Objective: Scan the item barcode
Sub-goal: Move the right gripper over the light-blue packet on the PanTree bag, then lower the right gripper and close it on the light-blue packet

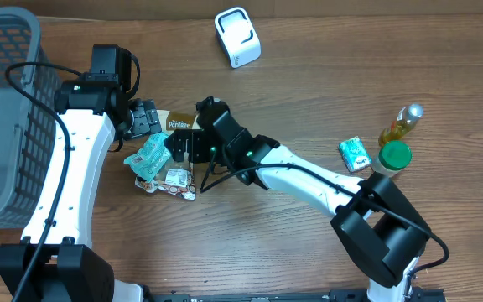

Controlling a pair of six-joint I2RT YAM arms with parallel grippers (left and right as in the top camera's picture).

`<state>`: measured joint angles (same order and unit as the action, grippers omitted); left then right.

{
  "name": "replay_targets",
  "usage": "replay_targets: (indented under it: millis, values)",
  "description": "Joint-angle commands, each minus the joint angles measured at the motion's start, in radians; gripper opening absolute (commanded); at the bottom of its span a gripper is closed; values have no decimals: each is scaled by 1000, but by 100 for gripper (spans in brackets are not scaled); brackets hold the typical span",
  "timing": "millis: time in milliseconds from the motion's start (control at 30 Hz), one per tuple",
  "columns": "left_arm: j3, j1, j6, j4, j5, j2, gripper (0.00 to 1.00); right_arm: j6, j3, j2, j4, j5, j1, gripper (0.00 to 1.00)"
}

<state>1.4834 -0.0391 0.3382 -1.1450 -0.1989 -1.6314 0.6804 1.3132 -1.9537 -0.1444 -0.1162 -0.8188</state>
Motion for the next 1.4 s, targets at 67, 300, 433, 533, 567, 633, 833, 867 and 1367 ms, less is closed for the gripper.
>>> replay_targets:
  millis: [67,300,433,533,567,633,833,867,1367]
  values:
    - [9,-3,10,0,-2,-3,100,5,-4,-42,47,52,-31,99]
    - [9,-3,10,0,-2,-3,100,5,-3,-116,81,52,-39,94]
    - [9,-3,10,0,-2,-3,100,5,-3,-118,80,51,-39,82]
    - [9,-3,10,0,-3,-3,100,4,-3,-118,69,51,-38,68]
    - [9,-3,10,0,-2,-3,100,4,-3,-118,64,50,-38,65]
    - [9,-3,10,0,-2,-3,100,4,-3,-118,60,44,-38,60]
    - [9,-3,10,0,-2,-3,99,5,-3,-118,51,44,-39,52]
    - [9,-3,10,0,-2,-3,99,4,-4,-118,44,45,-39,51]
    - [9,-3,10,0,-2,-3,100,5,-5,-124,20,45,-51,48]
